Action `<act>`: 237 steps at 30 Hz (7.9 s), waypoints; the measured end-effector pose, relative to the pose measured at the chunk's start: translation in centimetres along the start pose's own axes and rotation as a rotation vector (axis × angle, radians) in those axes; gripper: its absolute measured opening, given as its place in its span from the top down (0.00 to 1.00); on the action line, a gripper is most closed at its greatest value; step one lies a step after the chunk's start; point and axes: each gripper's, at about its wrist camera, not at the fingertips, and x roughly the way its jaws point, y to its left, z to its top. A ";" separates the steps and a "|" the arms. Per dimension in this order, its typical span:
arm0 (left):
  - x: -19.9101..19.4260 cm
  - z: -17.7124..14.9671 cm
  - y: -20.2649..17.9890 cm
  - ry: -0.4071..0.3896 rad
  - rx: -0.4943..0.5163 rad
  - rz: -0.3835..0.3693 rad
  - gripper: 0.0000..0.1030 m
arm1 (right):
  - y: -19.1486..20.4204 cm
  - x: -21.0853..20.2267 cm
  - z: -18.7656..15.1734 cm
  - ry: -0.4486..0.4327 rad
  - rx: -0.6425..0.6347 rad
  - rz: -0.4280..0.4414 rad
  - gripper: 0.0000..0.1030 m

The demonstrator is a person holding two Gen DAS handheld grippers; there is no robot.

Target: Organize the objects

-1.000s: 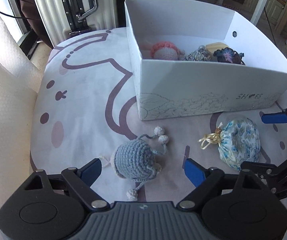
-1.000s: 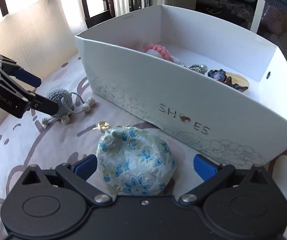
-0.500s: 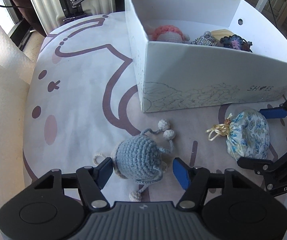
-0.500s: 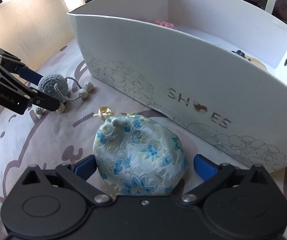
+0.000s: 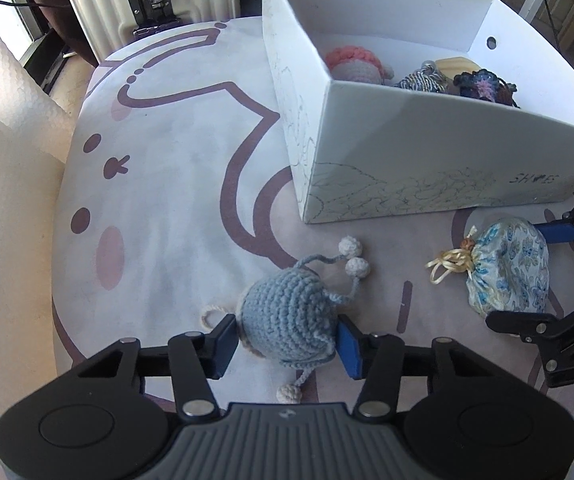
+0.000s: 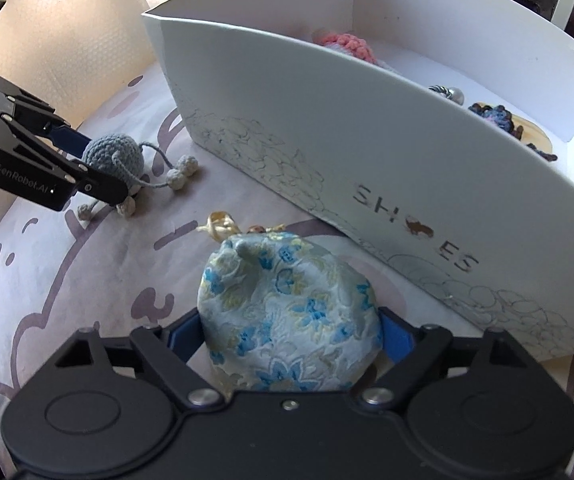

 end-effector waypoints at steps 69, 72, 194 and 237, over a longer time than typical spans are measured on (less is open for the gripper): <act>-2.3 20.0 -4.4 -0.379 0.148 0.018 0.49 | -15.4 -5.7 16.8 -0.243 0.471 -0.131 0.16; -0.9 20.5 -4.3 -0.346 0.177 0.018 0.49 | -15.8 -3.7 17.7 -0.215 0.519 -0.126 0.16; -20.4 7.9 -7.7 -0.477 -0.005 0.098 0.00 | -6.5 -23.2 4.4 -0.419 0.445 -0.376 0.00; -21.5 -2.9 -10.1 -0.458 -0.068 0.113 0.00 | -0.3 -25.5 -5.6 -0.424 0.432 -0.377 0.00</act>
